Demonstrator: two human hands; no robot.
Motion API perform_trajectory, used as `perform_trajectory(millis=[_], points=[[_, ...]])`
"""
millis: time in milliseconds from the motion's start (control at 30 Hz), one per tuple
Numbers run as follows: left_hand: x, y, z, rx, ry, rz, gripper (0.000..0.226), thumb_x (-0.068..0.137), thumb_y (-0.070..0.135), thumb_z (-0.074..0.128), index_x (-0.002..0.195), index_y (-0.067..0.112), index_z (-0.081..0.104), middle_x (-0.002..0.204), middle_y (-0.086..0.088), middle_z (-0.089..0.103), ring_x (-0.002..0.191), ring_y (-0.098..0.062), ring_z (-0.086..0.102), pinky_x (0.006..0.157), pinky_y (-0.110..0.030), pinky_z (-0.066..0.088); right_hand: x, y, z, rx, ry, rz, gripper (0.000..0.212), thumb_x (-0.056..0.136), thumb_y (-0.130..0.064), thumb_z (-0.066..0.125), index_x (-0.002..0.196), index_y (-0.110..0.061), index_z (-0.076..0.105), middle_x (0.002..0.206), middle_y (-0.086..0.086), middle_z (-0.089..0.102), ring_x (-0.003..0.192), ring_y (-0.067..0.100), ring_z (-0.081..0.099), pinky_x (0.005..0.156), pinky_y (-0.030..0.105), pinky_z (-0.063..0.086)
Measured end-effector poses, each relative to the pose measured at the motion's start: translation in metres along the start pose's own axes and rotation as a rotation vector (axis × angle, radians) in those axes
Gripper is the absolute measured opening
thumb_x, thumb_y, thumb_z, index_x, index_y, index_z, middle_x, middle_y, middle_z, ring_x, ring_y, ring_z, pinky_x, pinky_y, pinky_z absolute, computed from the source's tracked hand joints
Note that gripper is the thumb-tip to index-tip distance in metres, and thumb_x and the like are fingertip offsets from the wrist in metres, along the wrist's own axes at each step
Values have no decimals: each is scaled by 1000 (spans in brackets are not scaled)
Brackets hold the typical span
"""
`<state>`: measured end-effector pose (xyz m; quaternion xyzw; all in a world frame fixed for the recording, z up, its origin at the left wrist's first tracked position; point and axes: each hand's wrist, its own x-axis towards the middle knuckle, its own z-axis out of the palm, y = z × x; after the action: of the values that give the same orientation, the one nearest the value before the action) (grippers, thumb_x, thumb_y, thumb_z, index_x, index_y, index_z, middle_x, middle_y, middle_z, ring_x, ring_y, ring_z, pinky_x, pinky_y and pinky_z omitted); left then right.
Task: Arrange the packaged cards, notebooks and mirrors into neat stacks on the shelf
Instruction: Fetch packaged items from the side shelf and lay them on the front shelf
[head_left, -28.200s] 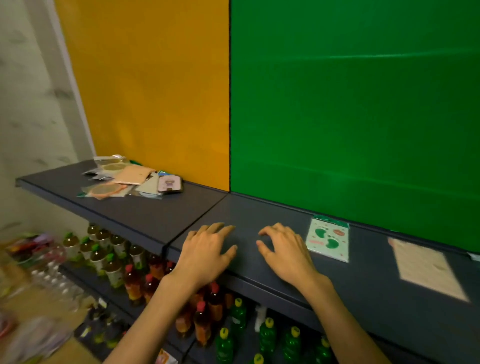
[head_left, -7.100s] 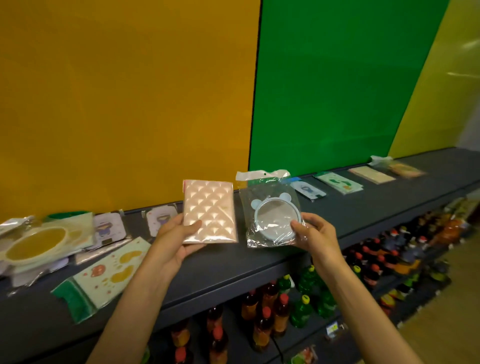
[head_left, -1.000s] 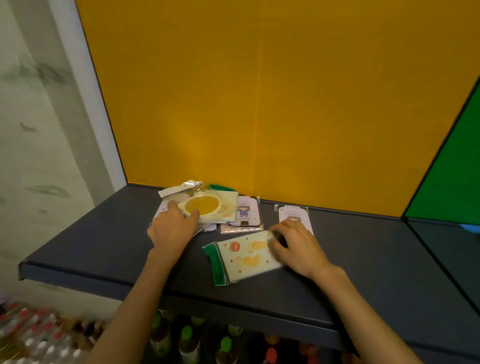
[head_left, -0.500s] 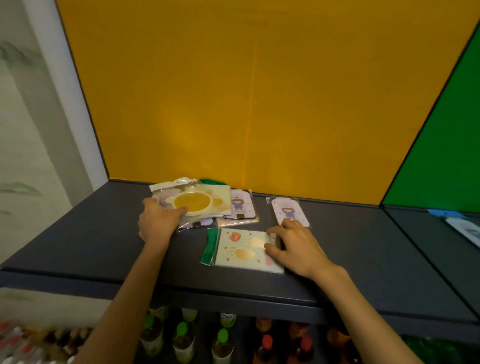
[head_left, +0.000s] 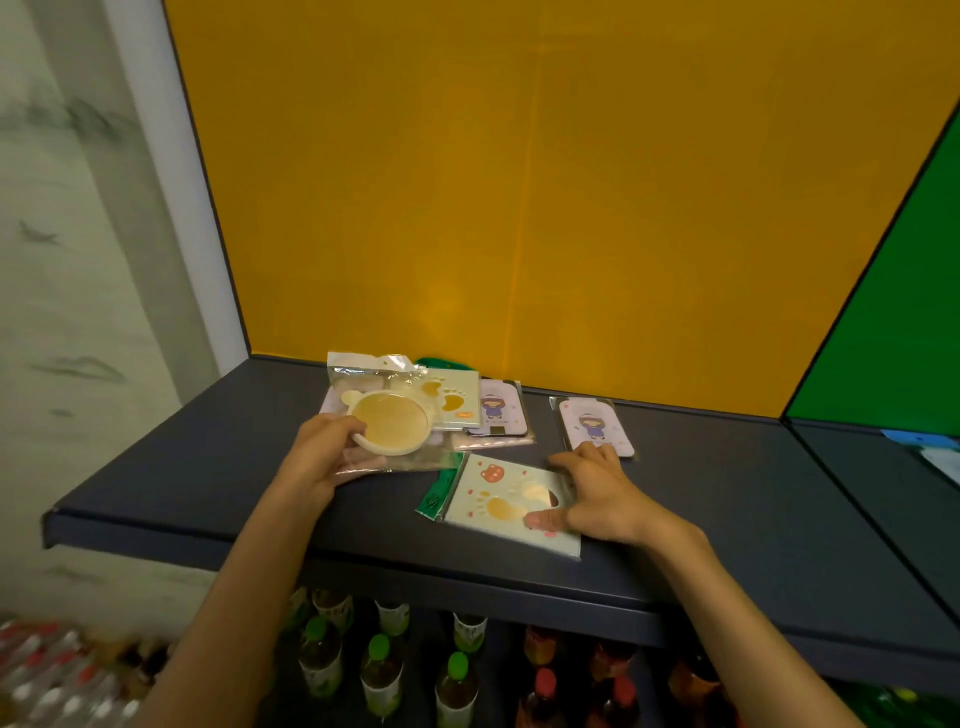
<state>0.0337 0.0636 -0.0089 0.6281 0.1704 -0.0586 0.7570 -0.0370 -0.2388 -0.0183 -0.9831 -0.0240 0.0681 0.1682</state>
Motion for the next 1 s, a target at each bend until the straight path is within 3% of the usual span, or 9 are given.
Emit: perform_trajectory(millis=[200,367,533,667,800,1000], points=[[-4,-6,-2,-33,-83,17,30,99,9,54,129,4,51,119,-18,66,98,-29,69,56,-38,62,0,2,-3,135,-26,91,75,57,-58,87,118,-30,52,114,-3,44,118,17,32,98,36,35],[-9,-5,2,-100,-158,64,27,101,9,53,127,6,54,118,-15,67,100,-27,68,62,-38,63,-9,6,-12,440,4,177,76,50,-36,97,105,-18,47,104,-3,68,95,13,67,82,40,59],[-10,-4,18,-150,-287,143,37,94,3,61,129,14,57,119,-8,70,102,-26,70,68,-35,63,-27,11,-20,885,126,283,45,81,-7,79,113,-3,48,97,9,75,79,18,75,52,28,56],[-13,-6,43,-145,-392,130,38,92,6,63,129,15,57,119,-9,72,104,-27,71,76,-37,61,-44,29,-21,1187,221,401,30,93,-4,63,122,-3,54,104,13,74,89,21,74,59,33,60],[-24,-12,80,-64,-466,136,34,92,5,63,125,10,62,107,-11,76,100,-28,72,90,-42,55,-66,59,-28,1445,345,396,26,96,-1,57,122,-3,51,113,17,71,100,30,71,64,41,62],[-53,-33,155,3,-540,86,24,90,4,66,114,9,67,98,-18,76,70,-22,74,75,-36,59,-109,118,-33,1524,597,407,28,98,-8,56,126,-9,48,118,16,67,97,31,72,63,42,62]])
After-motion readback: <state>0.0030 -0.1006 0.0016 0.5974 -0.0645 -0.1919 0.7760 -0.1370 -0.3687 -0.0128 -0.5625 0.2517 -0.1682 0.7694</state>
